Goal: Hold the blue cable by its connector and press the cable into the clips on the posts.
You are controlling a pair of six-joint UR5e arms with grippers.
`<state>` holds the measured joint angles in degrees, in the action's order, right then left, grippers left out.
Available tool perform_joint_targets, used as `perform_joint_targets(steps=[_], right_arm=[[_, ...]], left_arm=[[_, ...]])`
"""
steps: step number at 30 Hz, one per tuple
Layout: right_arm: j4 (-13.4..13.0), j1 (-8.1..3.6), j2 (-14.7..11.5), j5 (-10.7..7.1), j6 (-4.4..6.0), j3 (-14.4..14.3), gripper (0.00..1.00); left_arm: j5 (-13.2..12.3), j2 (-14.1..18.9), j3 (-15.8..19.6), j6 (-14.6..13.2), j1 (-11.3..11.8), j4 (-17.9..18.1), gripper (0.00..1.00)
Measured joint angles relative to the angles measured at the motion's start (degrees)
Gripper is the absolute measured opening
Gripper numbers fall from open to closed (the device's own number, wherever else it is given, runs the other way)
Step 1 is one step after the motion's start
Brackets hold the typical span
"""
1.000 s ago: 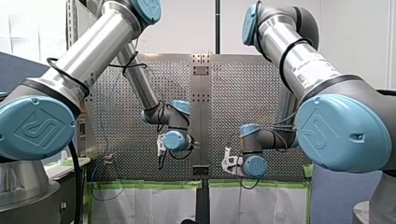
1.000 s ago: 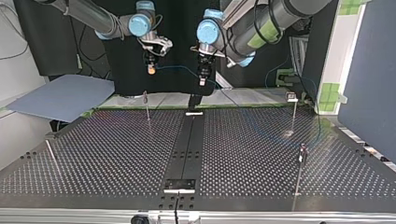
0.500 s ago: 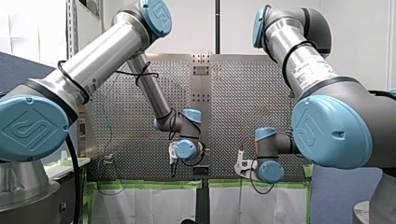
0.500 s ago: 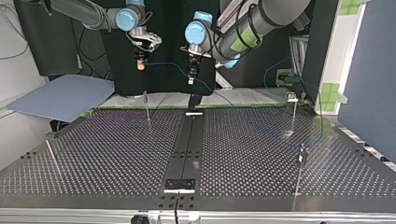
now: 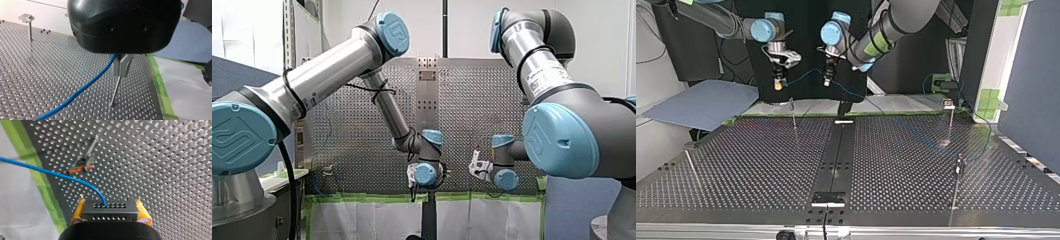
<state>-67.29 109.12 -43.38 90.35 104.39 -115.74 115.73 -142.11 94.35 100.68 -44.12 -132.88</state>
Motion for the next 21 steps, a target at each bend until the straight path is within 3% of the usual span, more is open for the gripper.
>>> perform_joint_targets(steps=[12, 21], right_arm=[[-0.1, -3.58, 0.1, -1.11, -0.11, 0.2, 0.00], [0.3, -5.05, 1.5, -2.24, -0.85, 0.5, 0.00]], left_arm=[[2.8, -4.2, -5.8, 0.6, -1.2, 0.8, 0.00], [2.4, -6.0, -10.3, -0.1, -1.5, -0.4, 0.00]])
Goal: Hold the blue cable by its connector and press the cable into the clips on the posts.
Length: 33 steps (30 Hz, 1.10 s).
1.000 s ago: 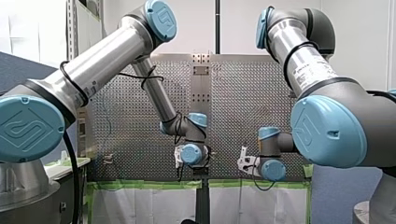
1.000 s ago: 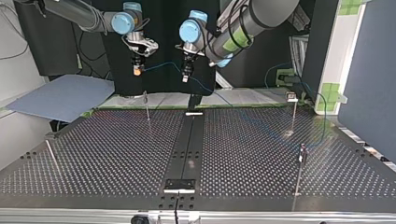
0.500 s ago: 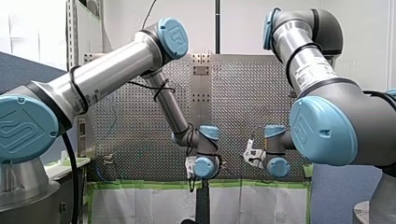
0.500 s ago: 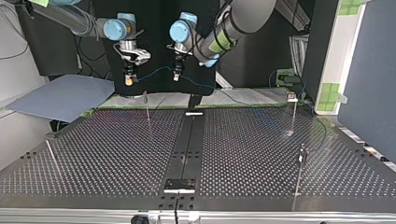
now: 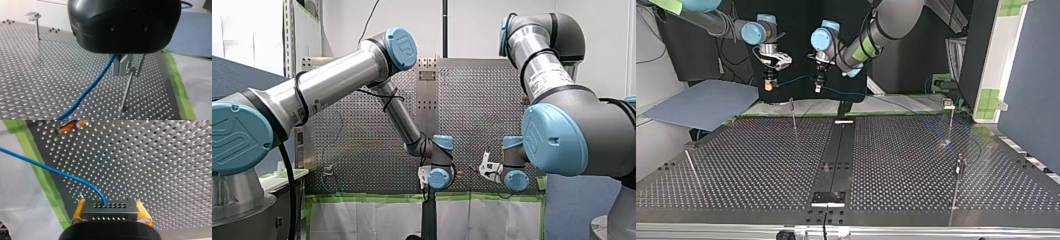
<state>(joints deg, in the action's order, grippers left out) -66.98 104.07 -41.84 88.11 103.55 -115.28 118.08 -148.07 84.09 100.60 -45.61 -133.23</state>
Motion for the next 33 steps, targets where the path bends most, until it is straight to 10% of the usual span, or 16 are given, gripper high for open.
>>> perform_joint_targets(steps=[12, 33], right_arm=[[0.0, -2.43, 5.1, -1.89, -0.65, 2.9, 0.00], [3.3, -6.74, 5.4, -9.40, -1.70, 6.7, 0.00]], left_arm=[[-0.2, -3.0, -4.9, 0.1, 0.2, -1.7, 0.00], [0.7, -3.1, -5.2, -1.2, 1.9, -3.3, 0.00]])
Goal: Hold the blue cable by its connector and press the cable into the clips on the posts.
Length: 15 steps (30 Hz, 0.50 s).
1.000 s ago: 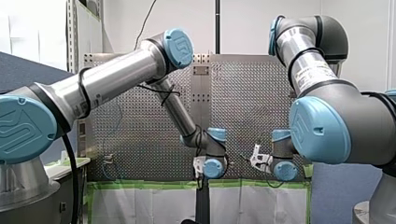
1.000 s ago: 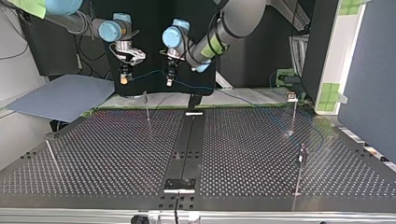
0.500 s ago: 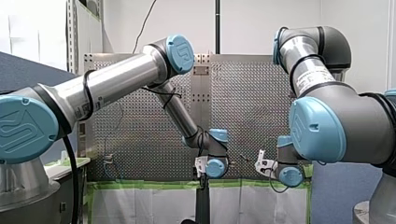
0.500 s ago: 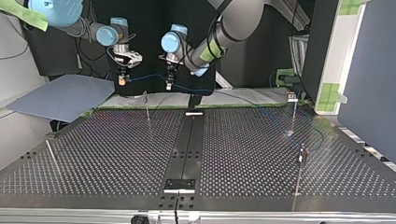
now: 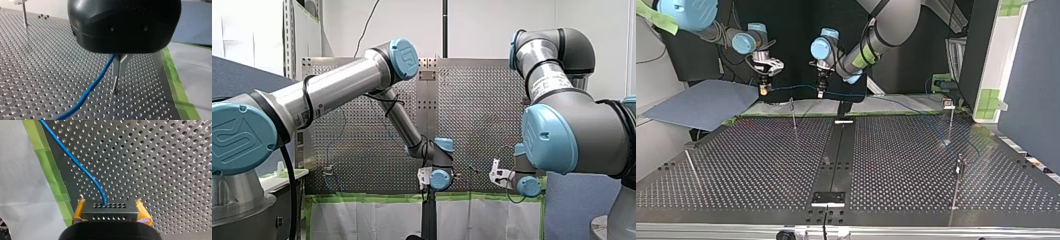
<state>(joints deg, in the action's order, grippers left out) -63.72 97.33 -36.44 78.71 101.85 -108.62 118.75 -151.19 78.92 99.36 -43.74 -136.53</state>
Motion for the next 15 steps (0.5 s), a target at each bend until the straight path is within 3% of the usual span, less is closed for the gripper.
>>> perform_joint_targets(steps=[10, 15], right_arm=[[1.4, -1.87, 0.0, -2.47, 0.42, 2.1, 0.00], [1.5, -2.41, 0.0, -3.18, 0.46, 3.2, 0.00]], left_arm=[[-0.5, -0.1, -0.2, -1.9, 0.5, 0.2, 0.00], [-2.2, -1.8, -1.9, -2.1, 0.7, -0.5, 0.00]])
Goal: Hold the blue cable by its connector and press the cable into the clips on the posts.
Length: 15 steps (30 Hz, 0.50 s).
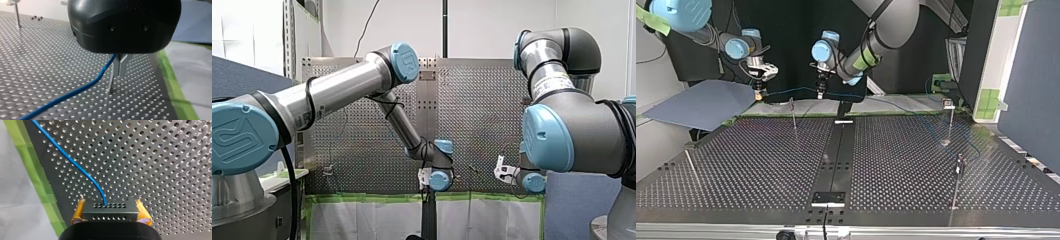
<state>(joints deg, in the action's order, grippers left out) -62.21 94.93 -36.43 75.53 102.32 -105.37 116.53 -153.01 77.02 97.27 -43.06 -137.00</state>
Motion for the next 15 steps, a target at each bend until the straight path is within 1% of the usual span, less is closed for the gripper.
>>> perform_joint_targets(steps=[5, 9, 11, 15], right_arm=[[0.1, -0.44, 0.0, -0.24, 0.05, 1.2, 0.00], [0.2, -0.73, 0.1, -0.25, 0.17, 2.2, 0.00], [0.2, -0.92, 0.1, -0.25, 0.43, 2.7, 0.00], [0.4, -1.30, 0.1, -0.25, 1.58, 3.9, 0.00]], left_arm=[[-1.4, -2.1, -2.6, 0.6, 0.3, -0.9, 0.00], [-1.8, -2.5, -4.6, 0.8, 0.4, -1.8, 0.00], [-1.8, -2.6, -5.6, 0.8, 0.5, -2.1, 0.00], [-1.9, -2.6, -7.0, 0.8, 0.7, -2.4, 0.00]])
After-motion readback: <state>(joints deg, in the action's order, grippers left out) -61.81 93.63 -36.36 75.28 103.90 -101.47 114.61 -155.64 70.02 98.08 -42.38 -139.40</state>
